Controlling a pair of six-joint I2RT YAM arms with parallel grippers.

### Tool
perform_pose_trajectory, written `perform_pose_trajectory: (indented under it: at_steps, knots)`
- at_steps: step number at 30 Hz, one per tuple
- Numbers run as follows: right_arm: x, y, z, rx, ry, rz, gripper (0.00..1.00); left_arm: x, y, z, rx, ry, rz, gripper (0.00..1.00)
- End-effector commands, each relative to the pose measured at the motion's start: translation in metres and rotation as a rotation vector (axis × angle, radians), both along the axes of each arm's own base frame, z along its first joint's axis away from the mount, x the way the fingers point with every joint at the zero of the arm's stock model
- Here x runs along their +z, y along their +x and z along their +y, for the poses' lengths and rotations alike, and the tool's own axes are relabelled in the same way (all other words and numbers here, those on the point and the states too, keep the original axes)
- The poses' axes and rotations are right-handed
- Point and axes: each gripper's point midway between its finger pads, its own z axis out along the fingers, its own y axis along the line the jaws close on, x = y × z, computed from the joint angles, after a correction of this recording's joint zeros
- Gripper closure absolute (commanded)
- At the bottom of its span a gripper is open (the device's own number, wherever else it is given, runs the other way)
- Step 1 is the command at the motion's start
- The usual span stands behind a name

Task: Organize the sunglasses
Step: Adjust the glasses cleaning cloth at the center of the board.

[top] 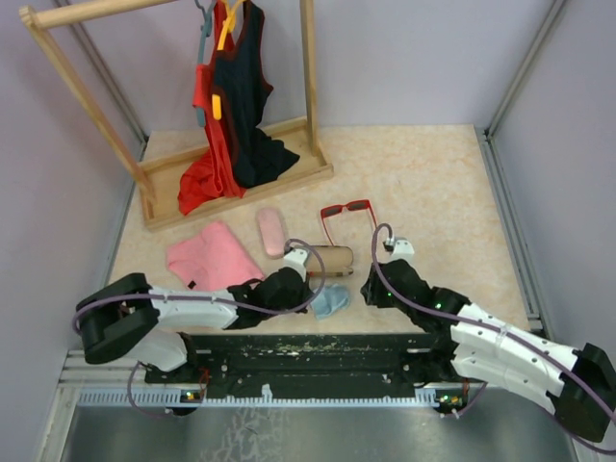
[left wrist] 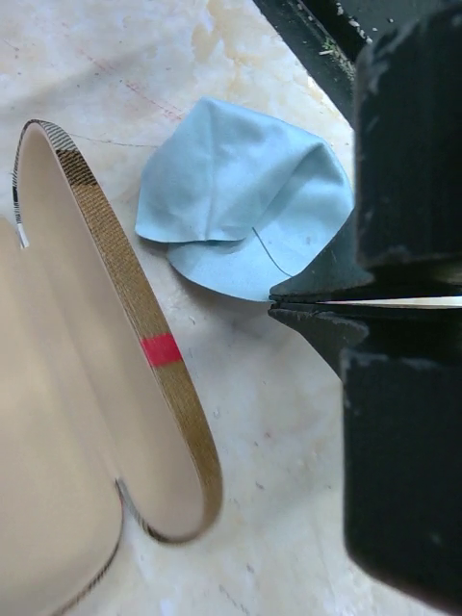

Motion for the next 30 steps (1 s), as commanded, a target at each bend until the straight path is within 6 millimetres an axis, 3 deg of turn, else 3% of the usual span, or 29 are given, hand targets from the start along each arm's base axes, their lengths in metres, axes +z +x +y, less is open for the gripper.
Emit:
perform_pose_trajectory:
  at_steps: [1,7,12,17,25,30]
  knots:
    - [0.014,0.007,0.024,0.061,0.078,-0.037,0.63,0.011,0.001,0.021,-0.005,0.002,-0.054,1.00]
    - [0.015,0.005,0.048,0.168,0.115,-0.033,0.56,0.011,0.006,0.049,0.052,0.054,-0.078,1.00]
    - [0.014,0.009,0.056,0.195,0.097,-0.021,0.53,0.011,0.010,0.072,0.127,0.120,-0.077,1.00]
    - [0.018,0.011,0.073,0.270,0.113,-0.036,0.51,0.014,0.011,0.086,0.157,0.135,-0.092,1.00]
    - [0.027,0.013,0.109,0.400,0.201,-0.066,0.52,0.014,0.011,0.091,0.146,0.135,-0.102,1.00]
    - [0.025,0.020,0.127,0.459,0.198,-0.066,0.60,0.014,0.012,0.088,0.134,0.128,-0.105,1.00]
